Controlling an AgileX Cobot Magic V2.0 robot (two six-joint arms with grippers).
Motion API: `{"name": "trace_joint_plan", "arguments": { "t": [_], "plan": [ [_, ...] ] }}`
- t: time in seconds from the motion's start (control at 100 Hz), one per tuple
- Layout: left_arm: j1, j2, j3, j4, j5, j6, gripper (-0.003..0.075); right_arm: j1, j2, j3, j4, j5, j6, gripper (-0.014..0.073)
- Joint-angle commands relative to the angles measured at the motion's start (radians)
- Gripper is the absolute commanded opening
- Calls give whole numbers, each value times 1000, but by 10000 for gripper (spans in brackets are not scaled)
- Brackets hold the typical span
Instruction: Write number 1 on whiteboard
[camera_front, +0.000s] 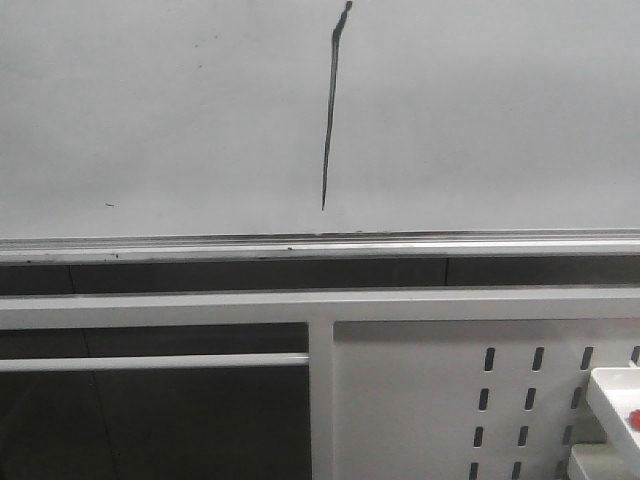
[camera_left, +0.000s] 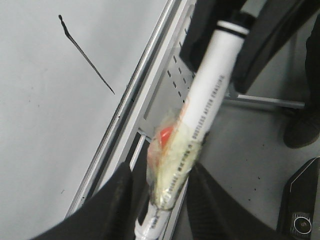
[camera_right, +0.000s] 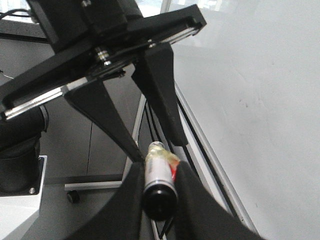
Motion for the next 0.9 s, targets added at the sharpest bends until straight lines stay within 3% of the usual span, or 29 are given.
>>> {"name": "trace_joint_plan", "arguments": {
  "t": [0.0,0.2,0.48,0.89],
  "plan": [
    [-2,3,-37,-11,-68,-4,212,-1,-13,-25,-14,3,2,-51],
    [-2,3,-37,-7,-49,-4,80,-1,-13,-25,-17,-12,2,-51],
    [-2,3,-37,-7,-49,-4,-13,-1,-13,-25,-17,-14,2,-51],
    [-2,11,-37,-7,-49,-9,-20,-1,-13,-25,-32,-49,2,-51]
  ]
}}
